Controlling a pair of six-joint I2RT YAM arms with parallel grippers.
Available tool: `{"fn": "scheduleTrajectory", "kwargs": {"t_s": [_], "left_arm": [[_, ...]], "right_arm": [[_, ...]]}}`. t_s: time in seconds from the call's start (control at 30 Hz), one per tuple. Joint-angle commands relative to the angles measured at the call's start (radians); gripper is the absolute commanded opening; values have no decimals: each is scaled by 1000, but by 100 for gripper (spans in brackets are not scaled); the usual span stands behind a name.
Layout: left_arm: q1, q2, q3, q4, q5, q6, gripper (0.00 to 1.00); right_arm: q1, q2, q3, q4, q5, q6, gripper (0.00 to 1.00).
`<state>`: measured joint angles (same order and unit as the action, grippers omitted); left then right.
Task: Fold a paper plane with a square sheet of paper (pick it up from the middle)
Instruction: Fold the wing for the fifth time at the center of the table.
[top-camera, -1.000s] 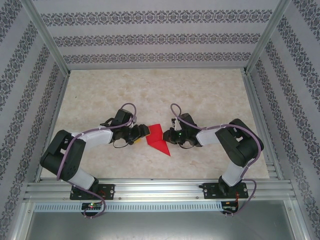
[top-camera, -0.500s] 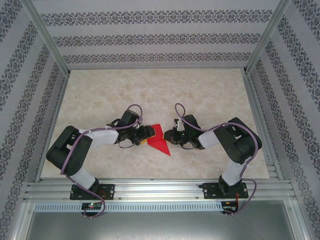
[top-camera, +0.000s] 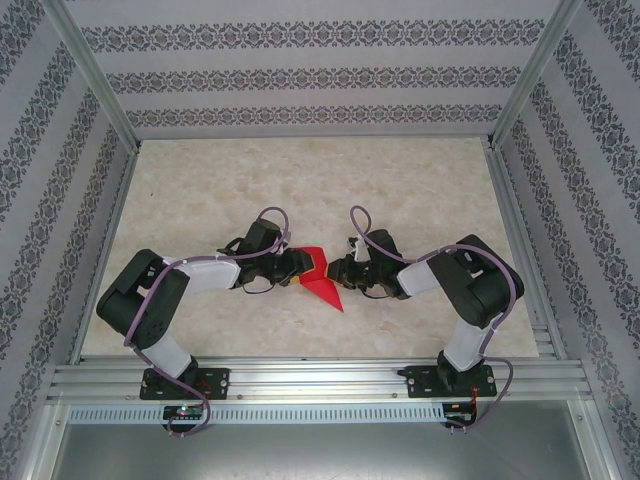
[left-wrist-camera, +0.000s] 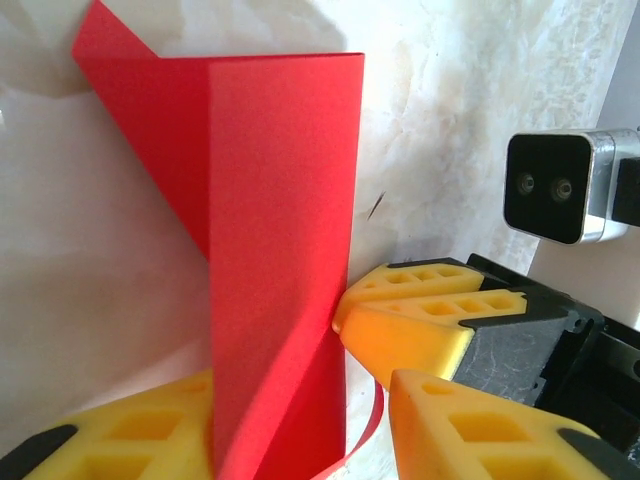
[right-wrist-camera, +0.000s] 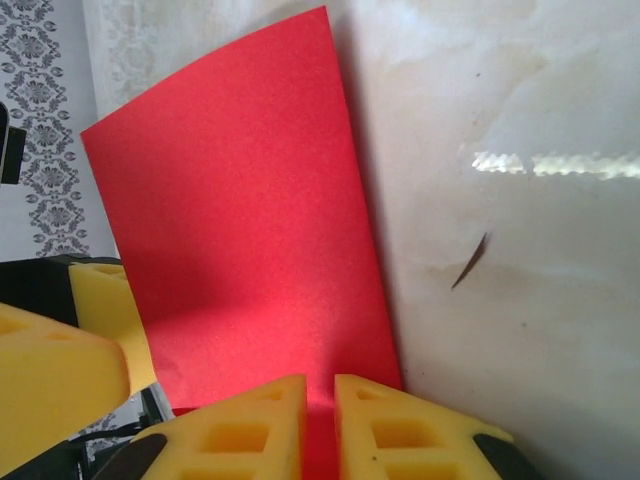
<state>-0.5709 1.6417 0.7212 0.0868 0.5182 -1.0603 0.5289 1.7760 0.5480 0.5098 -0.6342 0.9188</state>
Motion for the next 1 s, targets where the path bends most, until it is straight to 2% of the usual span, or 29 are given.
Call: {"fn": "scheduleTrajectory", "kwargs": {"t_s": [0.0,0.13,0.27,0.4,0.57,0.67,0.8,0.97], "left_arm": [[-9,-3,17,17,-12,-11,35],[-9,-8,39,-68,-54,5,26],[-9,-9,72,-153,-89,32,23],[-9,-7,85,-165,-88,37,22],[-9,-4,108,-193,-93,46,16],[-9,0,123,-209,-95,41,14],[-9,3,142,-229,-95,37,13],[-10,10,154,-230,-87,35,13]], "right_arm": [[-21,15,0,-83,91,-33,19],[-39,-36,19,-154,95,-62,21],[-67,-116,33,-250,114,-105,25],[-90,-203,50,-364,137,-165,31],[-56,-394,24,-466,229,-253,33],[12,-537,-22,-489,372,-320,35],[194,-678,-102,-476,636,-475,42],[425,-696,-134,-456,872,-631,45]]}}
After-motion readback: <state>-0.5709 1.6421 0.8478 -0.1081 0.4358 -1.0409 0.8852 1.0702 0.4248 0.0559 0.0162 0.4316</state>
